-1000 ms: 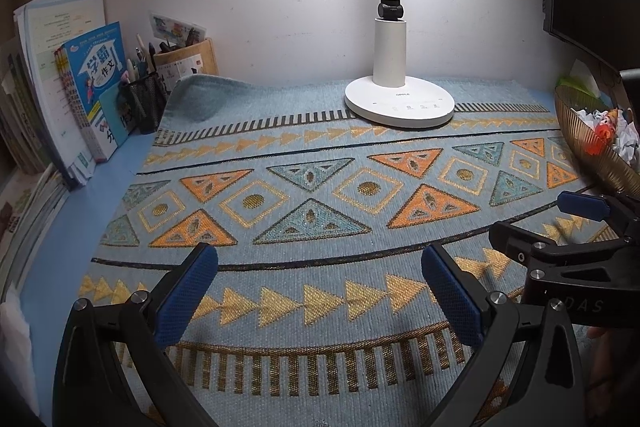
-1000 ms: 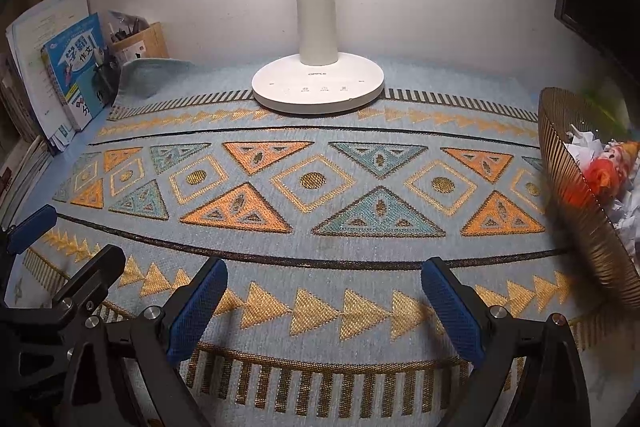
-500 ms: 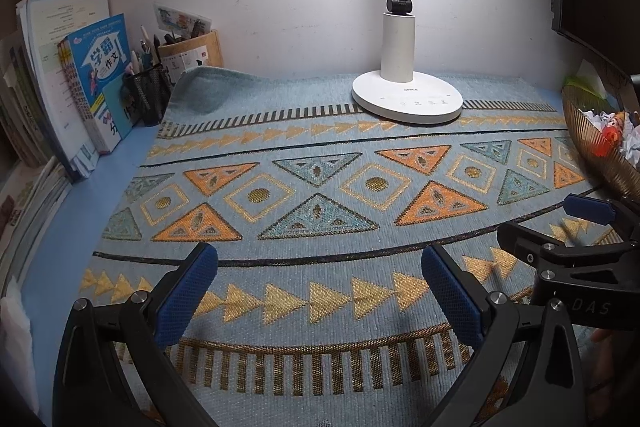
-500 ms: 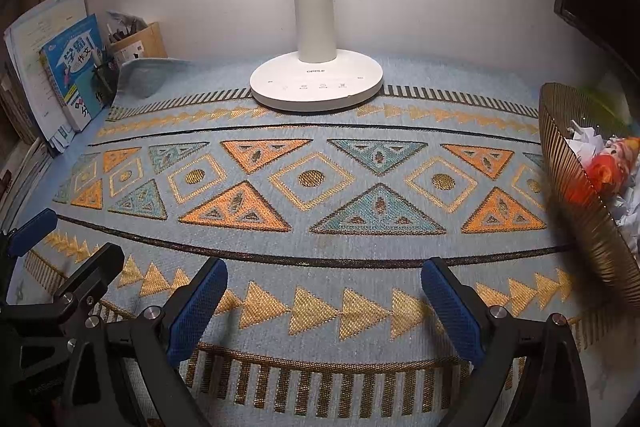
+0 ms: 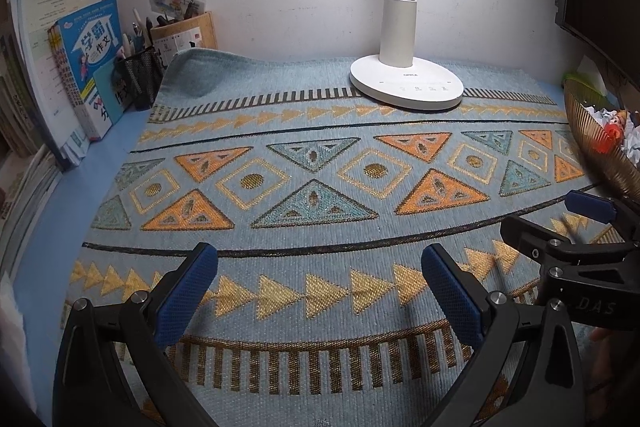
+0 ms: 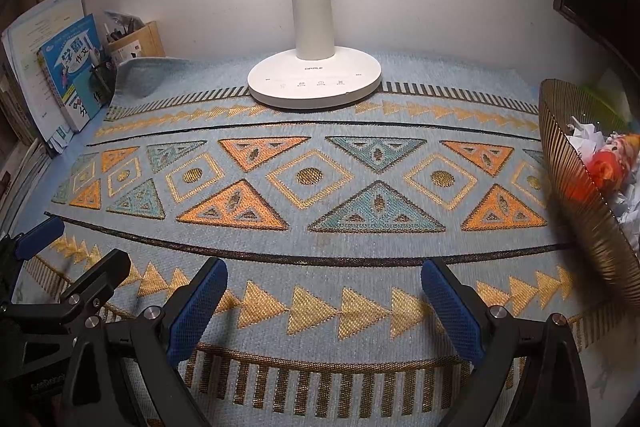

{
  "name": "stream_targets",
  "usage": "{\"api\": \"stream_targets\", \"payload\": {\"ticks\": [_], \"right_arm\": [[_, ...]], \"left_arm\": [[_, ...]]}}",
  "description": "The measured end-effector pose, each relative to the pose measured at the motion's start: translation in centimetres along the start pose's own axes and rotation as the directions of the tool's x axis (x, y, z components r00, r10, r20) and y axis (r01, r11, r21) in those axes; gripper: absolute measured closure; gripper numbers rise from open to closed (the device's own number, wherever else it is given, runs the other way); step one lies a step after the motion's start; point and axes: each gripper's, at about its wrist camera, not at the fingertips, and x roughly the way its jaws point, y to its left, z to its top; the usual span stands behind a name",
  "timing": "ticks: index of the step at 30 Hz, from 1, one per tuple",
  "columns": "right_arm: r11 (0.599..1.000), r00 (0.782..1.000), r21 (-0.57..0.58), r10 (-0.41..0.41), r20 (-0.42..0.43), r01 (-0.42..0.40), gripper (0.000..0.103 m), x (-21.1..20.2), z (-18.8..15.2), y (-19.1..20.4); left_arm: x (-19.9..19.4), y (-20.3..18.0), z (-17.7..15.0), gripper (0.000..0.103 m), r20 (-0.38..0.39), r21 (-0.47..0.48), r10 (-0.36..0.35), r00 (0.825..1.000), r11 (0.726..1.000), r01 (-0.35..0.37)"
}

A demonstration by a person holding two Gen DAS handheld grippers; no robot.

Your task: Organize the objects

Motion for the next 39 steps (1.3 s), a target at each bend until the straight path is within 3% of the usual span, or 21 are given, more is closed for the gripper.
{"api": "stream_targets", "payload": {"ticks": [7,16,21,26,39], "right_arm": [[1.0,1.0,0.003,0.0,-0.002,0.0,0.006,0.1,0.0,-0.1],[1.0,0.999,0.027,-0.003,-0.043,0.004,0.006,0.7,0.0,-0.5],[1.0,0.997,0.03,0.006,-0.078,-0.003,0.006,1.2,0.0,-0.4],[1.0,0.995,0.013,0.019,-0.097,-0.017,0.0,1.5,0.0,0.0],[1.0,0.994,-0.006,-0.015,-0.105,0.015,0.0,1.7,0.0,0.3]], "left_arm": [[0.0,0.3,0.0,0.001,0.001,-0.013,0.004,1.0,1.0,-0.004],[2.7,0.6,0.1,0.001,-0.152,-0.032,-0.018,0.988,0.999,0.013],[3.3,1.0,0.0,0.001,-0.183,-0.056,-0.006,0.983,0.998,-0.004],[3.3,1.1,0.0,0.001,-0.182,-0.066,-0.012,0.983,0.998,0.0],[3.3,1.3,-0.1,0.0,-0.152,-0.085,-0.001,0.988,0.996,-0.012]]}}
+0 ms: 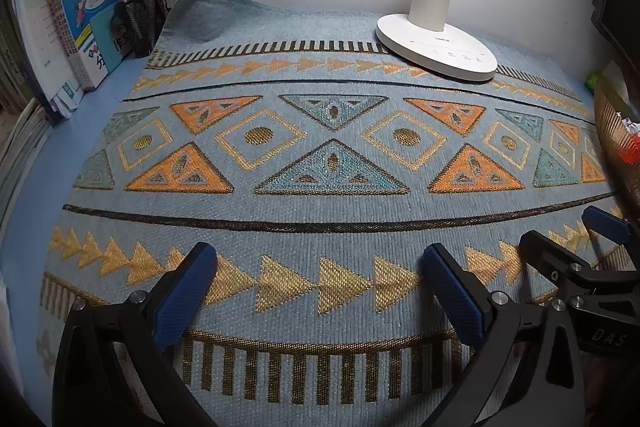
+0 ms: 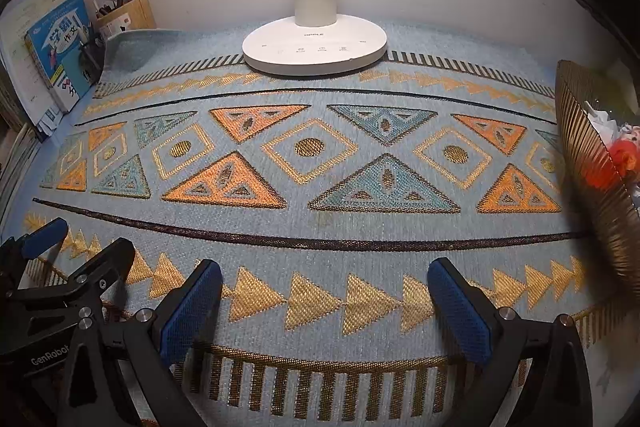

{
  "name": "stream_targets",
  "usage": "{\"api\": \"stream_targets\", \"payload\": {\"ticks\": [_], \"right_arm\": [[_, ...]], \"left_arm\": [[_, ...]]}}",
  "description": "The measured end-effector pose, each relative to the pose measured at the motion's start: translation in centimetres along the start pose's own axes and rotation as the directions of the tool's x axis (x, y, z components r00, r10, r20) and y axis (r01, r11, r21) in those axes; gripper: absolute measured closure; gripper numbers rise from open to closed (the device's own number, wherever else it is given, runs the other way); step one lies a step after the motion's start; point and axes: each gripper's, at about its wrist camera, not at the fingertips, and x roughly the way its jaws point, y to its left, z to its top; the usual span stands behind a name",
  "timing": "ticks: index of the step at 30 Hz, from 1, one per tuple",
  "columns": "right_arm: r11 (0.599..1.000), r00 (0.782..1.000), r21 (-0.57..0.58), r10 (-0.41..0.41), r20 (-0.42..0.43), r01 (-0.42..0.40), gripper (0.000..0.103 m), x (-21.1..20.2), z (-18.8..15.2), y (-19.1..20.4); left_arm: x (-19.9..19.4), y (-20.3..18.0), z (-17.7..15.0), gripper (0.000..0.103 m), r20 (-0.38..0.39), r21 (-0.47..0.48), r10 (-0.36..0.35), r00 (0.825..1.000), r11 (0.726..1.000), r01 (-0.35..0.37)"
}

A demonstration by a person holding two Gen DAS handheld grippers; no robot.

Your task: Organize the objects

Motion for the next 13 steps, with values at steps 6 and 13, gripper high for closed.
{"api": "stream_targets", "payload": {"ticks": [6,13], "right_arm": [[1.0,1.0,-0.002,-0.001,0.0,0.002,0.0,-0.08,-0.03,-0.02],[1.0,1.0,-0.002,-0.002,0.0,0.002,0.0,-0.16,0.01,0.0]], "left_arm": [[-0.01,-0.04,0.04,0.0,0.0,-0.001,-0.001,1.0,1.0,0.001],[-0.01,-0.01,0.06,0.0,0.0,-0.002,-0.003,1.0,1.0,0.003]]}}
